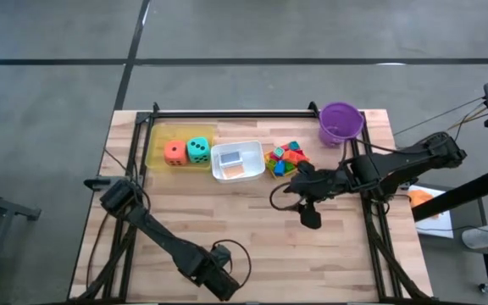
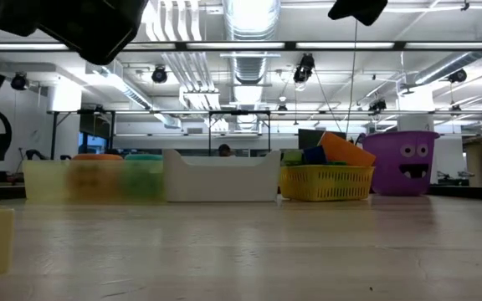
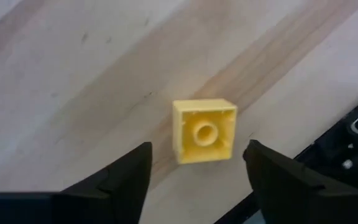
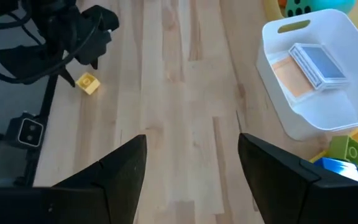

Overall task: Pick & Place Toys
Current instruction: Put the light yellow game piece into the yellow bin

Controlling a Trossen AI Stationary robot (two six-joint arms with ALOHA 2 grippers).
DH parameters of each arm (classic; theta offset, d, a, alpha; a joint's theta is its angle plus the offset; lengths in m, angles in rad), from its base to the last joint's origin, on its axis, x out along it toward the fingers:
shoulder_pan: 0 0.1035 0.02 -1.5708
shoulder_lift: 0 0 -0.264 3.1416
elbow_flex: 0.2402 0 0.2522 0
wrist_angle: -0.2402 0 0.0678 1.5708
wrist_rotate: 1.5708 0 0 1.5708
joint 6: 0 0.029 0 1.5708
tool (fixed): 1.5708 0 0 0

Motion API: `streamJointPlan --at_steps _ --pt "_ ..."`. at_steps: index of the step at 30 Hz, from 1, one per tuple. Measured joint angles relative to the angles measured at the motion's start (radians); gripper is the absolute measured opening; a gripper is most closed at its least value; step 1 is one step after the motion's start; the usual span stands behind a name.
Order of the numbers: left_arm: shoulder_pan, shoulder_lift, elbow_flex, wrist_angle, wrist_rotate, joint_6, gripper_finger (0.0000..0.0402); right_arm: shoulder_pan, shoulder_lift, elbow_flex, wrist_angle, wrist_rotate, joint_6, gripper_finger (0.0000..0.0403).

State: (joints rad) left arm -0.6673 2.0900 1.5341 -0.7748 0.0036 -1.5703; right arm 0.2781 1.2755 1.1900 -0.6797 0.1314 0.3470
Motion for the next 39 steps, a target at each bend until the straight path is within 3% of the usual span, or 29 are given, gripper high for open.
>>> streamJointPlan --at_steps 6,22,30,33,37,39 --pt "-0.001 0.0 0.0 0.035 -0.03 0.0 0.0216 0.008 0.0 0.0 -0.002 0.001 0.017 0.0251" --pt "0.002 0.037 -0.003 0.044 -0.026 -0.004 0.0214 0.008 -0.019 0.011 -0.009 0.001 0.019 0.0251" --pt "0.006 0.059 -0.006 0.052 0.041 0.0 0.0212 0.007 -0.021 0.017 -0.027 0.001 0.016 0.0251" --pt "0.01 0.059 -0.008 0.047 0.045 -0.005 0.0187 0.008 -0.021 0.017 -0.028 0.001 0.016 0.0251" --pt "0.012 0.057 -0.011 0.058 0.052 -0.037 0.0118 0.007 -0.021 0.017 -0.028 0.0 0.018 0.0251" --pt "0.014 0.055 -0.012 0.061 0.053 -0.051 0.0118 0.008 -0.022 0.017 -0.028 0.0 0.017 0.0251"
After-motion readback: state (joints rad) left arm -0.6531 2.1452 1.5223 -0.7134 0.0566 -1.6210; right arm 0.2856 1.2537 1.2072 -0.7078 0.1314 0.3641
